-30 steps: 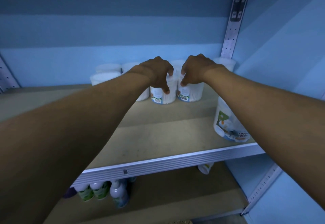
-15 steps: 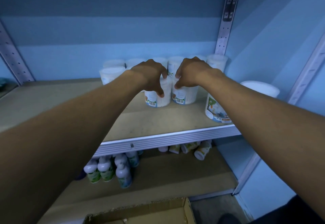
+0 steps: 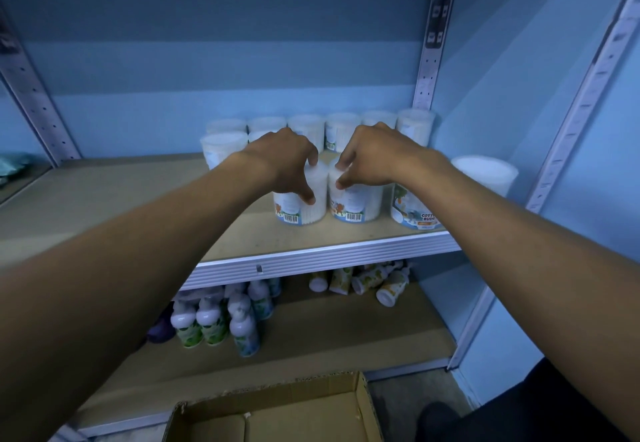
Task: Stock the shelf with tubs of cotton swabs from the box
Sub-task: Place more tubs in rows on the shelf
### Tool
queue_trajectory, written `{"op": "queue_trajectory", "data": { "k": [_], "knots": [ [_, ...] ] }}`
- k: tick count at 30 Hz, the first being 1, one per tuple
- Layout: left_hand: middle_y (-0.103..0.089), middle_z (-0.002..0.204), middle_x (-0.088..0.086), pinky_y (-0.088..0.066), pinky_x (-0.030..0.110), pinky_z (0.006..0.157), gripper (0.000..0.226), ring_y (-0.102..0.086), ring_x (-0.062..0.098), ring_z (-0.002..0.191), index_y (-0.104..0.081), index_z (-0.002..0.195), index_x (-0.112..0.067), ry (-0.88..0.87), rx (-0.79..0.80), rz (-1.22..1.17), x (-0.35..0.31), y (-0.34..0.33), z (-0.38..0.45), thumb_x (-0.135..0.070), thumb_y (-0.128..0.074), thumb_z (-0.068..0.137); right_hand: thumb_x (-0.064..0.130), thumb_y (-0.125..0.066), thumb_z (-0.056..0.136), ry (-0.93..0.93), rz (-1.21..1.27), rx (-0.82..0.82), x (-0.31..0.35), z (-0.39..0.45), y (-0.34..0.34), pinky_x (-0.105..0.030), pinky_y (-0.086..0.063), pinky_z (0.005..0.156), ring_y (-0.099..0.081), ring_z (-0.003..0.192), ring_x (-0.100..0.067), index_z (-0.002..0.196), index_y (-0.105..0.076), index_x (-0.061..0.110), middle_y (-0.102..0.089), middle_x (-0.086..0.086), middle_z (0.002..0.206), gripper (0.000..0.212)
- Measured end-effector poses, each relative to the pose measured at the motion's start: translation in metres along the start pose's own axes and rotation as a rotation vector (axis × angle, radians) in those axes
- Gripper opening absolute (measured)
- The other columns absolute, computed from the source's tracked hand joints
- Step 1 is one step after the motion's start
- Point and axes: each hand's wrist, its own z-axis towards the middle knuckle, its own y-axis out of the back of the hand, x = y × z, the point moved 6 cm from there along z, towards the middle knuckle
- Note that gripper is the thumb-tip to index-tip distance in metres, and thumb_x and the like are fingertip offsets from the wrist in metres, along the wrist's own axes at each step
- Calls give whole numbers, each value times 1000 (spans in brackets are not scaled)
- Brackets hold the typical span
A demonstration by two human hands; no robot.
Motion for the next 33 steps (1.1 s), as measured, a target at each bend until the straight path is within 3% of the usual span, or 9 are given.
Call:
{"op": "queue_trajectory", "data": {
  "k": [6,10,16,19,23,27,33],
  "knots": [
    [-61,117,-2,-52,37,83,76,-56,23,109,-60,119,-34,8,0,22,-7,4,-14,-67,-82,54,41,-83,77,28,58,43,2,-19,7,-27,-37,83,-45,120,-14,115,-77,31,-68,7,121,39],
    [-61,116,0,-51,36,83,76,-56,23,109,-62,118,-30,1,-10,53,-12,7,-22,-68,-80,56,41,-85,75,38,77,74,0,-28,12,-29,-45,90,-53,116,-12,112,-77,31,-70,9,121,40],
    [-60,126,-6,-48,38,96,80,-54,20,117,-57,129,-33,-31,112,68,-12,18,-29,-73,-74,62,50,-85,71,42,115,177,0,-34,16,-32,-46,102,-59,117,-12,115,-74,33,-67,11,123,48],
    [-53,140,-8,-40,36,106,78,-48,19,128,-51,137,-34,-48,170,72,-10,28,-33,-70,-69,71,58,-81,72,40,46,129,5,-31,28,-33,-49,97,-61,110,-14,114,-73,31,-68,10,115,50],
    [-41,152,-10,-31,33,111,71,-37,17,139,-43,143,-40,-77,247,37,-8,23,-33,-62,-66,79,62,-80,70,35,-55,75,12,-25,29,-35,-55,88,-63,100,-17,95,-78,26,-73,5,100,44],
    [-42,152,-9,-33,34,112,65,-39,17,138,-41,146,-39,-92,254,20,-6,18,-33,-51,-64,86,59,-84,68,21,-141,59,15,-25,18,-38,-53,85,-58,113,-25,101,-76,26,-64,-2,114,46],
    [-51,144,-7,-45,37,104,66,-55,21,122,-49,141,-38,-70,237,23,-7,18,-32,-59,-66,81,50,-86,69,33,-78,60,13,-31,18,-40,-54,90,-59,109,-22,104,-78,29,-68,2,111,42]
  ]
}}
